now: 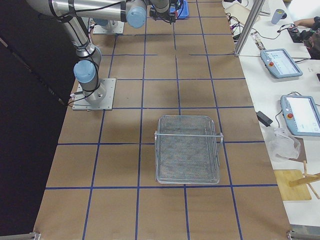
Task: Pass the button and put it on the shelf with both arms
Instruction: 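Hold the button up with the left gripper while the right gripper approaches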
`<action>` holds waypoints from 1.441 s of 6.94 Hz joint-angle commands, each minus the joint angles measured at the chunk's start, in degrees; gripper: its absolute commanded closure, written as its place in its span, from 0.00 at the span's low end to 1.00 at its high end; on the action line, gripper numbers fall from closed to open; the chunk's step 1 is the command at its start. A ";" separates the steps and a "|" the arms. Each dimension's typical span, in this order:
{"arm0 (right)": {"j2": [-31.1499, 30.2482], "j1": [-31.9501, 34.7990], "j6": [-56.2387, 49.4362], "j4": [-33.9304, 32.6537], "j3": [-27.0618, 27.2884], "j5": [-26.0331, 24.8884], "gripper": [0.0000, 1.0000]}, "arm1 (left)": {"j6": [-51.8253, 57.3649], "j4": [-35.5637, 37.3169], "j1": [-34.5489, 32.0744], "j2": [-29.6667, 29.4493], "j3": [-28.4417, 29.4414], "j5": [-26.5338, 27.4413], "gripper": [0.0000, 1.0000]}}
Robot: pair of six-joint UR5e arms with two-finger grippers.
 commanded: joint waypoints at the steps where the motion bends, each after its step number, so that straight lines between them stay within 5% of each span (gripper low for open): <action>1: 2.59 3.58 -0.60 -8.05 -0.92 2.20 0.00 | 8.17 -0.02 -1.12 0.41 -0.10 -1.30 1.00; 4: 8.38 6.07 -1.05 -16.11 -1.18 0.10 0.00 | 8.19 -0.02 -1.12 0.94 -0.98 -4.37 1.00; 10: 8.66 6.59 1.50 -11.40 -2.06 1.41 0.00 | 8.19 -0.02 -1.12 1.47 -1.33 -4.29 1.00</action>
